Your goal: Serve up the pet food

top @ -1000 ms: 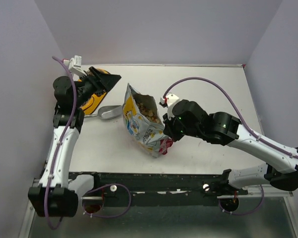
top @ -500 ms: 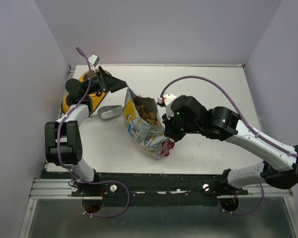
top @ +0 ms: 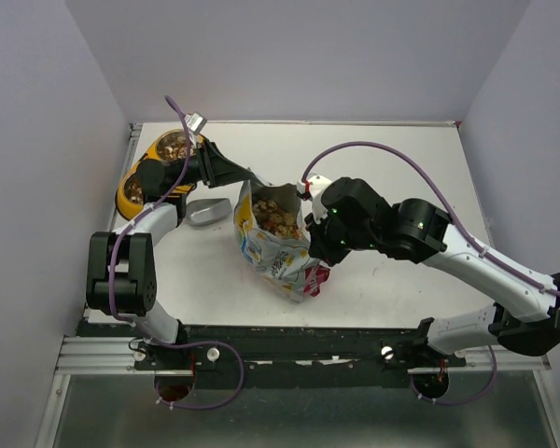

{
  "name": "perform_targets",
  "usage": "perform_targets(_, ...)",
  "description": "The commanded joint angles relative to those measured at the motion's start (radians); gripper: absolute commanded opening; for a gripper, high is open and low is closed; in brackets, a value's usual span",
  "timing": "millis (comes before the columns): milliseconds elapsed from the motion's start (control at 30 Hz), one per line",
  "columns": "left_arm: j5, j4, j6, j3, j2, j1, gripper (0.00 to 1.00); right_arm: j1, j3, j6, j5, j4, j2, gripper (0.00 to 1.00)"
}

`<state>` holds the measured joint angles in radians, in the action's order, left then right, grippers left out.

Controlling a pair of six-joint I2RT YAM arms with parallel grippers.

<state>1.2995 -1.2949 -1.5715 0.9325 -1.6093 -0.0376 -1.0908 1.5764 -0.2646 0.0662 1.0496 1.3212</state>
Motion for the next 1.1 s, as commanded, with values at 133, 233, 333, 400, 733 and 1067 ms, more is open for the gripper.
perform_targets(133,0.003,-0.287,0.033,0.005,0.034,-0.007,0.41,0.008,0.050,0.001,-0.009,0.027,0.000,0.01)
perform_targets(233,0.012,-0.277,0.042,0.005,0.042,-0.015,0.33,0.009,0.047,0.004,-0.003,0.024,0.001,0.01)
perform_targets(333,0.026,-0.287,0.042,-0.001,0.049,-0.016,0.19,0.009,0.047,0.007,0.015,0.023,0.001,0.01)
perform_targets(400,0.024,-0.259,0.066,-0.006,0.064,-0.008,0.04,0.009,0.045,0.010,0.035,0.029,0.001,0.01)
perform_targets(733,-0.445,1.020,0.984,0.118,0.354,0.056,0.00,0.009,-0.004,-0.010,0.144,0.145,-0.048,0.01)
perform_targets(1067,-0.817,1.507,0.984,0.279,0.463,-0.003,0.47,0.009,0.005,-0.059,0.087,0.107,-0.045,0.01)
